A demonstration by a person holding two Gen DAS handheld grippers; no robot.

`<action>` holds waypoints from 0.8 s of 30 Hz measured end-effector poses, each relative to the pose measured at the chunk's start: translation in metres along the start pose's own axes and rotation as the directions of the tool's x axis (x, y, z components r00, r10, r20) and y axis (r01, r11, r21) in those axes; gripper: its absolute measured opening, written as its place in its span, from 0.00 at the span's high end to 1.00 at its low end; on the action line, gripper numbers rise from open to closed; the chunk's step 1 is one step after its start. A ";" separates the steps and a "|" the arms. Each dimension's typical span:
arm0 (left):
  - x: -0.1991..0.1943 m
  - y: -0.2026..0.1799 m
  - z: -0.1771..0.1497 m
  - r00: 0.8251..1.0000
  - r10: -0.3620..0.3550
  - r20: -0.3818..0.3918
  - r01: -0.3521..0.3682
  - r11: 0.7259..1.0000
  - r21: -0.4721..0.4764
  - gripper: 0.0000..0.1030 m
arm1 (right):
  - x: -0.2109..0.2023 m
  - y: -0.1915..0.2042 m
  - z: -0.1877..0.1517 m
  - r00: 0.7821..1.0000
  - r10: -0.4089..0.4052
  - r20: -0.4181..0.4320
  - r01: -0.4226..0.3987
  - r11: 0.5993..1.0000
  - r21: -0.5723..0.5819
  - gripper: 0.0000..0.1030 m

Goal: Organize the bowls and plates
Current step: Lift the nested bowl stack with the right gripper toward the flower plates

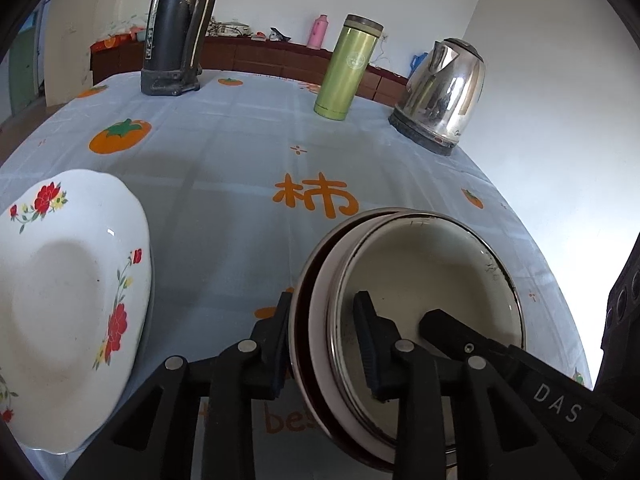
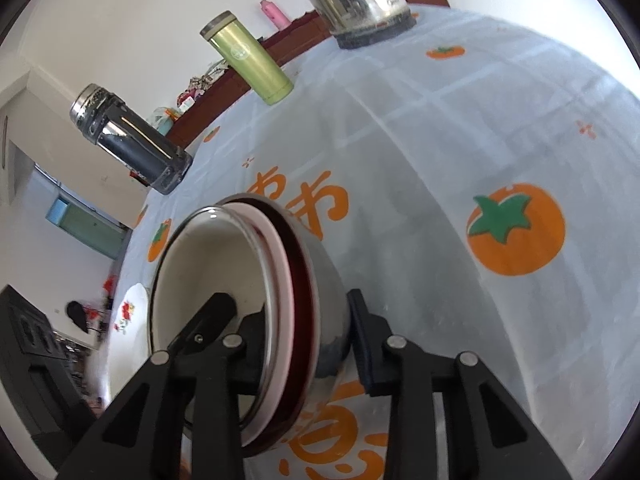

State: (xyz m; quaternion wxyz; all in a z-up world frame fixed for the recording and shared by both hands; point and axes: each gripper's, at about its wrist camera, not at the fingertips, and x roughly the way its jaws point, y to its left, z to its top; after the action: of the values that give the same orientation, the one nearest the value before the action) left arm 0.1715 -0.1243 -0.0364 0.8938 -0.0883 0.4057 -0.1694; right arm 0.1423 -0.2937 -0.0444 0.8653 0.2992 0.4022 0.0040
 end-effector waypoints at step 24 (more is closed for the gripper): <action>-0.037 0.009 -0.004 0.994 0.084 0.074 -0.082 0.996 -0.026 0.69 | -0.012 0.021 -0.011 0.997 0.074 0.014 -0.074 0.996 -0.044 0.69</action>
State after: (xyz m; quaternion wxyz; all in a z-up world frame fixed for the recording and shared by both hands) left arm 0.1481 -0.1026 -0.0159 0.9136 -0.0876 0.3773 -0.1240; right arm 0.1312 -0.2737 -0.0311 0.8740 0.2949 0.3839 0.0424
